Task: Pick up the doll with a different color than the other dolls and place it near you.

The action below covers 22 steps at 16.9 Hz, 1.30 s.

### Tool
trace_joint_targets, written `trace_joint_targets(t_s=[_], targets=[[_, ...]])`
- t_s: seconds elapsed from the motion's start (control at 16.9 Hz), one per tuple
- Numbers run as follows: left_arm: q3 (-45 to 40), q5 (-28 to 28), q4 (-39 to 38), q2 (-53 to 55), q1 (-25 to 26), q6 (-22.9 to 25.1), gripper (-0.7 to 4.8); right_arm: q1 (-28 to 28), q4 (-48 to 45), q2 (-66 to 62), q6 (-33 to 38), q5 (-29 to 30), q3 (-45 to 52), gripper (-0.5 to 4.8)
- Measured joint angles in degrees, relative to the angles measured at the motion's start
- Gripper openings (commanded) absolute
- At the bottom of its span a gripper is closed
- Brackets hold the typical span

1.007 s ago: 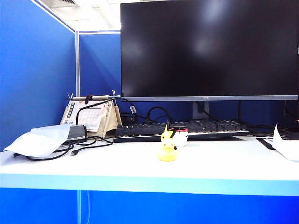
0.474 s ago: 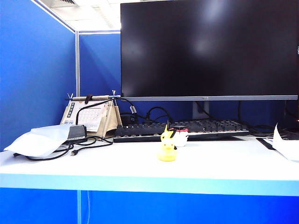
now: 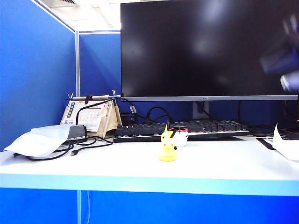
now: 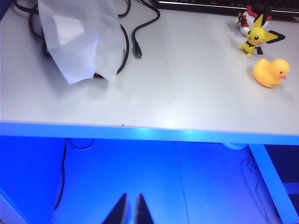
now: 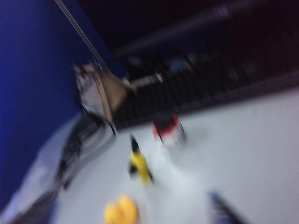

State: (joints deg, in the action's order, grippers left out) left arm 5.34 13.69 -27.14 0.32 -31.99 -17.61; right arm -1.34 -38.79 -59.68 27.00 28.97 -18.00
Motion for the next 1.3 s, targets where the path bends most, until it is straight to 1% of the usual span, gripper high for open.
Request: trace_joint_targets(t_s=[0.18, 0.3, 0.53, 0.65, 0.77, 1.01, 1.13, 1.18, 1.3], targets=[[0.00, -0.02, 0.00, 0.00, 0.00, -0.02, 0.30, 0.07, 3.85, -1.27, 0.00, 0.44, -10.95, 4.79], [0.02, -0.02, 0.00, 0.00, 0.00, 0.00, 0.30, 0.24, 5.86, -4.59, 0.07, 0.74, -16.04, 4.79], [0.00, 0.00, -0.02, 0.00, 0.00, 0.00, 0.30, 6.03, 7.45, -16.61, -0.15, 3.02, -22.58, 4.79], [0.02, 0.00, 0.00, 0.00, 0.00, 0.00, 0.30, 8.37, 8.41, -22.97, -2.71, 3.02, -24.98, 4.79], [0.02, 0.00, -0.02, 0.00, 0.00, 0.00, 0.30, 8.70, 11.80, -29.53, -5.86, 2.97, -30.01, 4.79], [0.00, 0.00, -0.02, 0.00, 0.00, 0.00, 0.30, 9.09, 15.04, -38.91, -6.32, 2.60, -41.07, 4.79], [0.00, 0.00, -0.02, 0.00, 0.00, -0.02, 0.30, 10.32, 16.48, -41.68, -6.34, 2.56, -44.59, 4.79], [0.02, 0.00, -0.02, 0.00, 0.00, 0.00, 0.30, 11.91, 16.83, -44.83, -6.38, 2.56, -47.91, 4.79], [0.02, 0.00, -0.02, 0.00, 0.00, 0.00, 0.30, 13.59, 17.40, -48.83, -6.36, 2.54, -51.19, 4.79]])
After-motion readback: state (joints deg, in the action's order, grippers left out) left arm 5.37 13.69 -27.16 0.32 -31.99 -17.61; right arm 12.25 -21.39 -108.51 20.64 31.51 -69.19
